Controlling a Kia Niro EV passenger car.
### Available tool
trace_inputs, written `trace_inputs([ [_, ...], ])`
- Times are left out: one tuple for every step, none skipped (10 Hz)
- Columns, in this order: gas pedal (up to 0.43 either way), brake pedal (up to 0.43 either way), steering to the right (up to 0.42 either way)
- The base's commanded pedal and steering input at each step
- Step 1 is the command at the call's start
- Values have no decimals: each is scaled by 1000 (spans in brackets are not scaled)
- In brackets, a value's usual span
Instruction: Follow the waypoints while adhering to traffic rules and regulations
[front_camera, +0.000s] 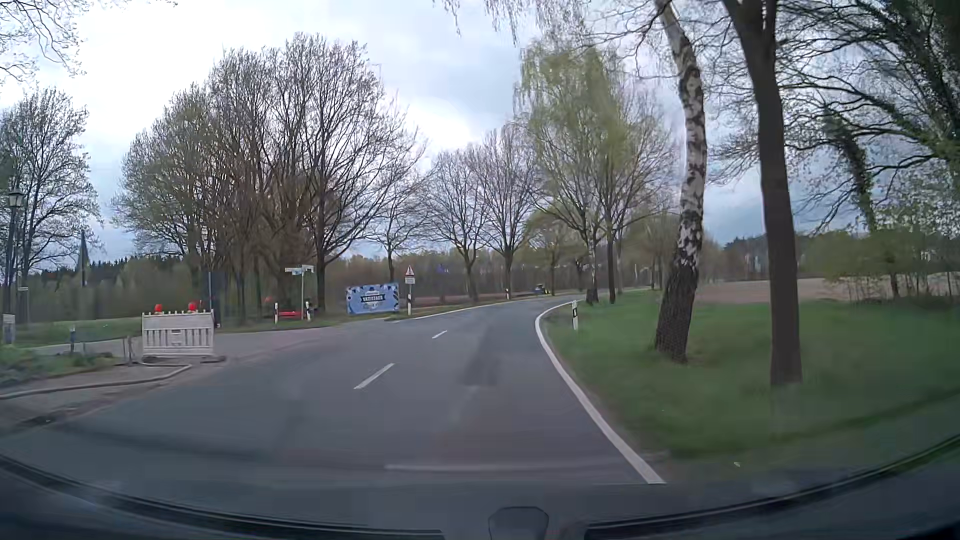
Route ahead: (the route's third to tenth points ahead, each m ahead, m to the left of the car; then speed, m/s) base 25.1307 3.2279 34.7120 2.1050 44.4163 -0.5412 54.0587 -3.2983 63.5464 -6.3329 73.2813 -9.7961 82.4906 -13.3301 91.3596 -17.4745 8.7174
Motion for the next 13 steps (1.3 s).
trace_inputs([
  [87, 0, 18],
  [87, 0, 17],
  [87, 0, 16],
  [87, 0, 16],
  [87, 0, 16],
  [87, 0, 15],
  [87, 0, 15],
  [87, 0, 15],
  [87, 0, 15],
  [87, 0, 15],
  [87, 0, 15],
  [87, 0, 15],
  [79, 0, 15],
])
